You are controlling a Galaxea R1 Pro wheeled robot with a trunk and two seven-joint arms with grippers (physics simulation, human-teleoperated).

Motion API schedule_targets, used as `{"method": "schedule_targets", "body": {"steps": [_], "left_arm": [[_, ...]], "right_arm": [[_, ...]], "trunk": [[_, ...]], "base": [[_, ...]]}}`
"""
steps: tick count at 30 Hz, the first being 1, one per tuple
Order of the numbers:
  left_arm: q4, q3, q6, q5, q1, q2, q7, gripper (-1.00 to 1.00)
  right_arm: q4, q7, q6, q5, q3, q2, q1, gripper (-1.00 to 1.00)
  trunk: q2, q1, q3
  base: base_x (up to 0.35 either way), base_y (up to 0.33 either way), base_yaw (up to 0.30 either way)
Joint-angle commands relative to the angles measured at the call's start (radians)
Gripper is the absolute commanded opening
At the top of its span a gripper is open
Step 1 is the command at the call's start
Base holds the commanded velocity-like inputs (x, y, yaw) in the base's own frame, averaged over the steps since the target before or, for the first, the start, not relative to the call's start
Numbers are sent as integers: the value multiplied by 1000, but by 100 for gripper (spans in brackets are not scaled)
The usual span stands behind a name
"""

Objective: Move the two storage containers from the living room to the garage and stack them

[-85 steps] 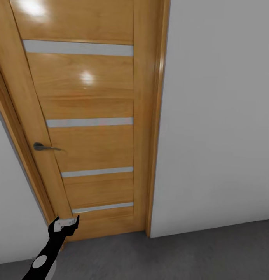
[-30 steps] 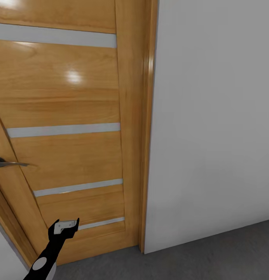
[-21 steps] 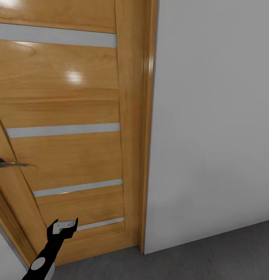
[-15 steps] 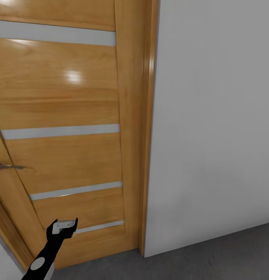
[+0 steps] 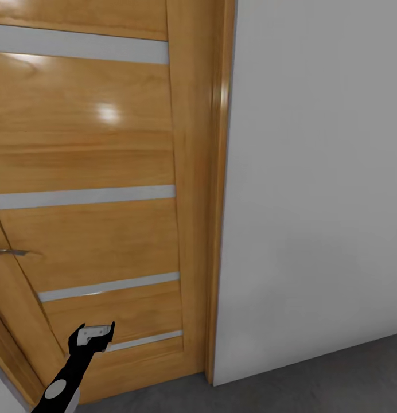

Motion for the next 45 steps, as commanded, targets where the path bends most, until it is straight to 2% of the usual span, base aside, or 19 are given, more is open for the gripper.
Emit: {"method": "schedule_targets", "body": {"steps": [1, 10, 45], "left_arm": [[0, 3, -3, 0, -1, 0, -7, 100], [1, 3, -3, 0, -1, 0, -7, 100], [14, 3, -3, 0, -1, 0, -7, 100]], "right_arm": [[1, 8, -2, 0, -5, 1, -1, 100], [1, 8, -2, -1, -5, 1, -1, 100], [1, 8, -2, 0, -5, 1, -1, 100]], "trunk": [[-1, 0, -1], [-1, 0, -1], [-1, 0, -1]], "base": [[190, -64, 0], [162, -63, 0], [35, -3, 0]]}}
